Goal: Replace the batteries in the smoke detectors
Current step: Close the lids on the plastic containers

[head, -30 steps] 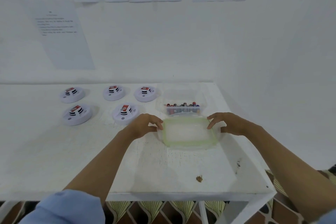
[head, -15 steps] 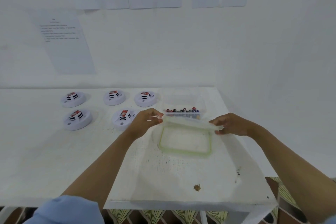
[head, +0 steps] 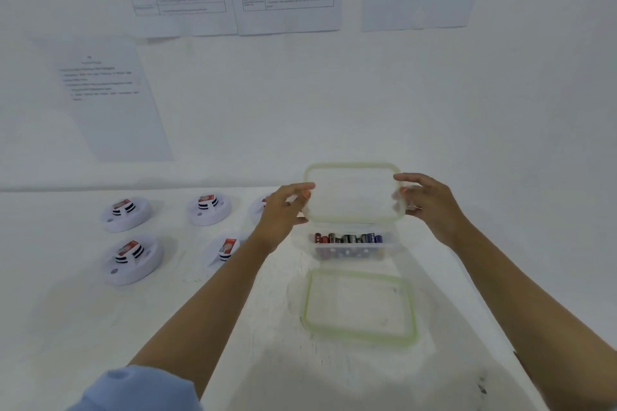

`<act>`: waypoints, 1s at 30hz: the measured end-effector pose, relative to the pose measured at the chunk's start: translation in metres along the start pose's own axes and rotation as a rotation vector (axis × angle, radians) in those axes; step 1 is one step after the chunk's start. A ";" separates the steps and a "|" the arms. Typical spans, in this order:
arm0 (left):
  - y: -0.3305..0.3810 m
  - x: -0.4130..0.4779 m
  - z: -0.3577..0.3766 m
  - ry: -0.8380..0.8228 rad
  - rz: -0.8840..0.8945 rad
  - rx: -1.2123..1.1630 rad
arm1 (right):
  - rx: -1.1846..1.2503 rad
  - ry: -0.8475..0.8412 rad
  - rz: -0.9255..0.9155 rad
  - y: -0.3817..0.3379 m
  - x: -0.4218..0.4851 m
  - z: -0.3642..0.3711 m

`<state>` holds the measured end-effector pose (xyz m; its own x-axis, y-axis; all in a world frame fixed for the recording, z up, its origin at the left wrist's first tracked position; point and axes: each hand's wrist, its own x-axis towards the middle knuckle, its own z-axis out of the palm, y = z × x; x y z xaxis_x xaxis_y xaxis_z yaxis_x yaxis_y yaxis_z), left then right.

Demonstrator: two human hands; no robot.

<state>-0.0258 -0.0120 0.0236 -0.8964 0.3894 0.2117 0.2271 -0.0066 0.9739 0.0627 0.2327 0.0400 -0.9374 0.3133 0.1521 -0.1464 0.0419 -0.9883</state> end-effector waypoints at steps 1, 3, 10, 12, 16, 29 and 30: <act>0.000 0.010 -0.001 -0.014 -0.018 0.031 | -0.019 0.030 0.015 -0.001 0.009 0.003; -0.002 0.030 -0.003 -0.032 -0.049 0.088 | -0.047 0.062 0.060 0.000 0.027 0.007; -0.016 0.088 0.000 -0.031 -0.203 0.166 | -0.214 0.125 0.174 0.010 0.081 0.016; -0.022 0.097 0.001 -0.029 -0.262 0.180 | -0.226 0.113 0.234 0.017 0.093 0.015; -0.036 0.111 0.002 -0.015 -0.350 0.106 | -0.194 0.066 0.362 0.030 0.112 0.011; -0.050 0.135 0.004 0.094 -0.395 -0.067 | -0.030 0.071 0.322 0.047 0.145 0.015; -0.049 0.135 0.004 0.090 -0.404 -0.055 | -0.030 0.081 0.320 0.048 0.145 0.015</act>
<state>-0.1569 0.0443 0.0041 -0.9395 0.2889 -0.1839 -0.1679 0.0796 0.9826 -0.0855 0.2657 0.0151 -0.9061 0.3891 -0.1661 0.1623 -0.0429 -0.9858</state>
